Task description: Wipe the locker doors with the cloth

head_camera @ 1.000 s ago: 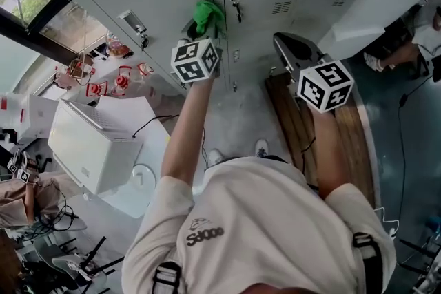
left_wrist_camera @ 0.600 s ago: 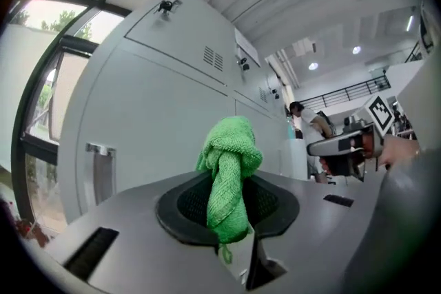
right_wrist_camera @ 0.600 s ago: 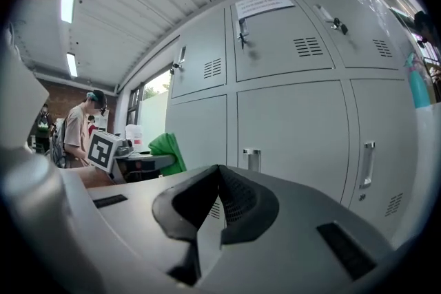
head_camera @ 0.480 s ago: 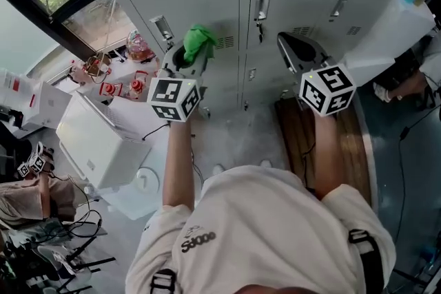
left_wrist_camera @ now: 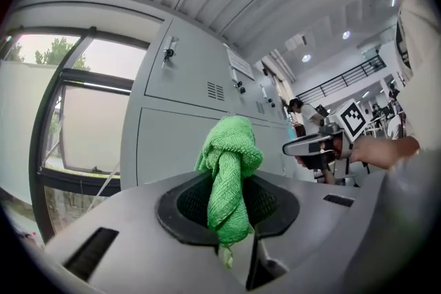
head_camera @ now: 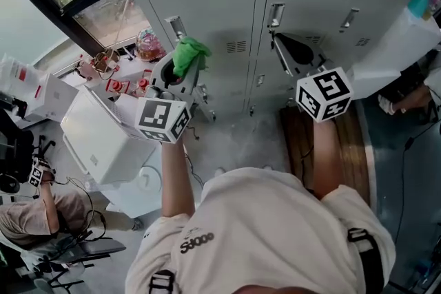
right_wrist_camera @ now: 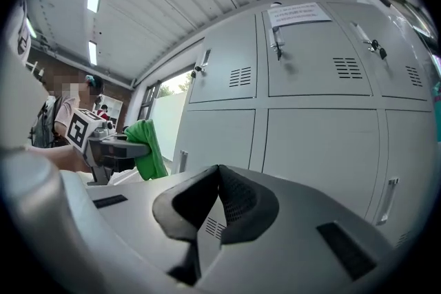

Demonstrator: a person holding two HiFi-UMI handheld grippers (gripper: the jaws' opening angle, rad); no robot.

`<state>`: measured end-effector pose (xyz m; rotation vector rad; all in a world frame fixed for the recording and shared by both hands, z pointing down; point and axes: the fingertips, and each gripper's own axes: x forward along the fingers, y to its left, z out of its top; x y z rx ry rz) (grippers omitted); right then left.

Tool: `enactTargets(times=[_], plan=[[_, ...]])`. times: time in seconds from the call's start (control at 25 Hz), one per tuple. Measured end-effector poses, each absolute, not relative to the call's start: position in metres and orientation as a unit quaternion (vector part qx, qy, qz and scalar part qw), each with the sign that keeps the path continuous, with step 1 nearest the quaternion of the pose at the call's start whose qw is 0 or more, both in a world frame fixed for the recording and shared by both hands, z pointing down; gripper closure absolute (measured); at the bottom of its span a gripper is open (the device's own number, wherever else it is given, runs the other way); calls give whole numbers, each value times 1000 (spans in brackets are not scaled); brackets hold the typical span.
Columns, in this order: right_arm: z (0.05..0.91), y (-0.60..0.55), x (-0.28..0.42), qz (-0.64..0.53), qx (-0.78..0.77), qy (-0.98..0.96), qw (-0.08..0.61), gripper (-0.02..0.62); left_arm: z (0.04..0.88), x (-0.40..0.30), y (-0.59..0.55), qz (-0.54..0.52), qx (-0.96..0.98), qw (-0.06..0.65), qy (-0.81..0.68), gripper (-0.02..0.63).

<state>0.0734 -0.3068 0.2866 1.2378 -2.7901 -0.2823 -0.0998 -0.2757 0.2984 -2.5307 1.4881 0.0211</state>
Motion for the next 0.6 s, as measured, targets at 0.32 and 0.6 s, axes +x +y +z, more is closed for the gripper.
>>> enactTargets(times=[0.32,0.6], plan=[[286,-299,50,-112,382,-915,62,586,290,-99,-267,1,-856,115,504,520],[289,-298,51,-109,383,-915,64,586,293,-91,-267,-7,-860,116,498,520]])
